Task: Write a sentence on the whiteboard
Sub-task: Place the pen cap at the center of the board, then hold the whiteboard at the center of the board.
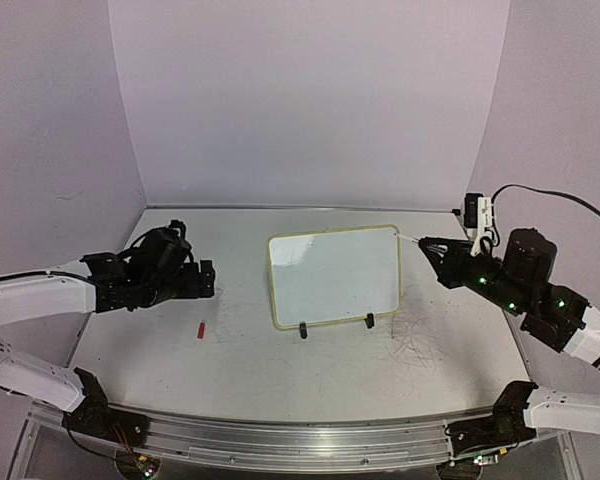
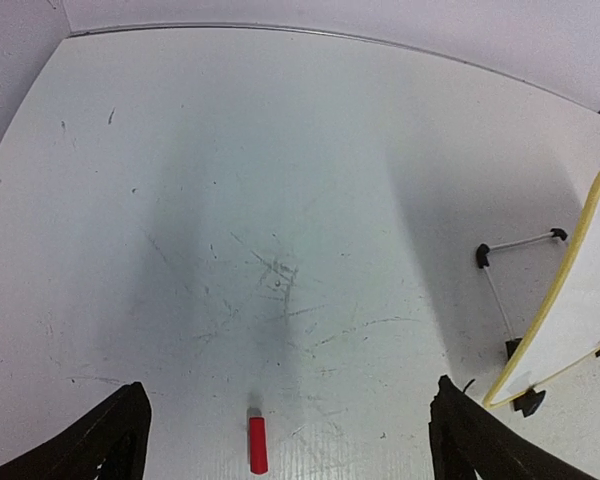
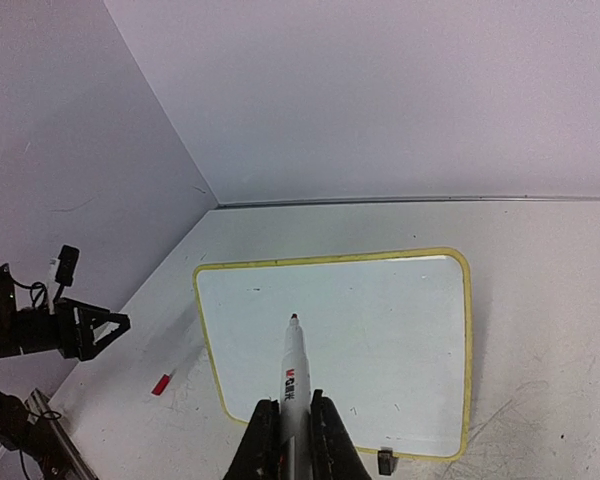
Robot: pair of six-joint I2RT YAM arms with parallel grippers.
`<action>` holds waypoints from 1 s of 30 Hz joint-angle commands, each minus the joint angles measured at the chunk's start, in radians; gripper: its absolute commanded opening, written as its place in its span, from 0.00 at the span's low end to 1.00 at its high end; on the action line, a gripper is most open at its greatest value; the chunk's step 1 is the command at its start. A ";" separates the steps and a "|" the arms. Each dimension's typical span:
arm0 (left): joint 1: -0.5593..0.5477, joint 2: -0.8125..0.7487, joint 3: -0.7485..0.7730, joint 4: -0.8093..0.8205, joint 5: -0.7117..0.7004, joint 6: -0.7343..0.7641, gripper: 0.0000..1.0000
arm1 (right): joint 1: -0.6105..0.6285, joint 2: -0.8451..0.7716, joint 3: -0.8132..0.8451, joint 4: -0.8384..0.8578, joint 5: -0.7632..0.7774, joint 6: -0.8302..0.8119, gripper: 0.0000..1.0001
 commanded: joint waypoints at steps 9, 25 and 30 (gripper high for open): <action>0.350 -0.021 0.193 0.089 0.784 0.247 0.99 | -0.001 0.030 0.040 -0.066 0.083 0.003 0.00; 0.373 0.236 0.221 0.360 1.117 0.295 0.99 | -0.001 0.133 0.078 -0.054 -0.016 -0.041 0.00; 0.373 0.272 0.175 0.514 1.219 0.264 0.99 | 0.001 0.242 0.151 -0.044 -0.054 -0.057 0.00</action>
